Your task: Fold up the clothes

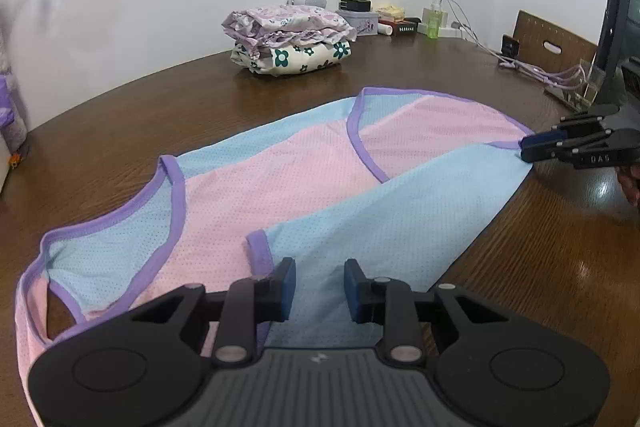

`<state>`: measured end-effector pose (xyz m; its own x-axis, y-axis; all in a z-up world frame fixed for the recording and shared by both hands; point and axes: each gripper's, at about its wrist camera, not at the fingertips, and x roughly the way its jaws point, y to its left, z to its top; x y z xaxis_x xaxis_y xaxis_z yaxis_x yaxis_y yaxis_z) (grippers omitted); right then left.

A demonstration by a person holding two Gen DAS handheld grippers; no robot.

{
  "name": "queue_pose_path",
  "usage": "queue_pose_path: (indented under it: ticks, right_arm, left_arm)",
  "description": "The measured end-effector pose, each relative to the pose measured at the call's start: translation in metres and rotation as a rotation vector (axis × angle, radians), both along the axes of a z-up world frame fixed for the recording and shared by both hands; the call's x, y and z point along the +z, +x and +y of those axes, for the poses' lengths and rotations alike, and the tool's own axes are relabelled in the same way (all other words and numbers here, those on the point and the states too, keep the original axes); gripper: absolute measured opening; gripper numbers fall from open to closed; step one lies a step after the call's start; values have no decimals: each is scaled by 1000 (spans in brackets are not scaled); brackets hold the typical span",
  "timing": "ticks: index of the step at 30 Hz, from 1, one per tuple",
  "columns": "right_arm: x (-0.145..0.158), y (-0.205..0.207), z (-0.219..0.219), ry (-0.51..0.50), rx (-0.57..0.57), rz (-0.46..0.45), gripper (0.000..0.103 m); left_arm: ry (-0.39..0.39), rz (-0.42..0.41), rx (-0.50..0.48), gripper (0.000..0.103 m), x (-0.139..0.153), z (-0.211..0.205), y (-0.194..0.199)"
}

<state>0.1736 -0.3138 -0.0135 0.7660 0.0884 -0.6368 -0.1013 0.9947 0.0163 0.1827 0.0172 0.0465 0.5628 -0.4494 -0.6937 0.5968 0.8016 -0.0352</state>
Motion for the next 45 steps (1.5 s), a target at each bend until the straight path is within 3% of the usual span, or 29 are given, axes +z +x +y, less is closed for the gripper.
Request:
queue_pose_path:
  ticks: [2, 4, 6, 15, 21, 31, 36, 43, 45]
  right_arm:
    - [0, 0, 0, 0, 0, 0, 27]
    - [0, 0, 0, 0, 0, 0, 39]
    - [0, 0, 1, 0, 1, 0, 43]
    - [0, 0, 1, 1, 1, 0, 59]
    - [0, -1, 2, 1, 2, 0, 66]
    - [0, -1, 3, 1, 3, 0, 70]
    - [0, -1, 3, 1, 3, 0, 71]
    - [0, -1, 4, 2, 4, -1, 73]
    - [0, -1, 4, 2, 4, -1, 73]
  left_arm:
    - [-31, -11, 10, 37, 6, 5, -5]
    - [-67, -61, 33, 48, 19, 16, -19]
    - [-85, -109, 67, 57, 31, 29, -35]
    - [-52, -121, 293, 59, 38, 100, -105]
    - [-66, -113, 396, 60, 29, 131, -125]
    - [116, -119, 310, 59, 7, 129, -110]
    - [232, -133, 205, 45, -1, 125, -101]
    - [372, -218, 20, 44, -2, 117, -102]
    - [388, -221, -21, 29, -3, 117, -99]
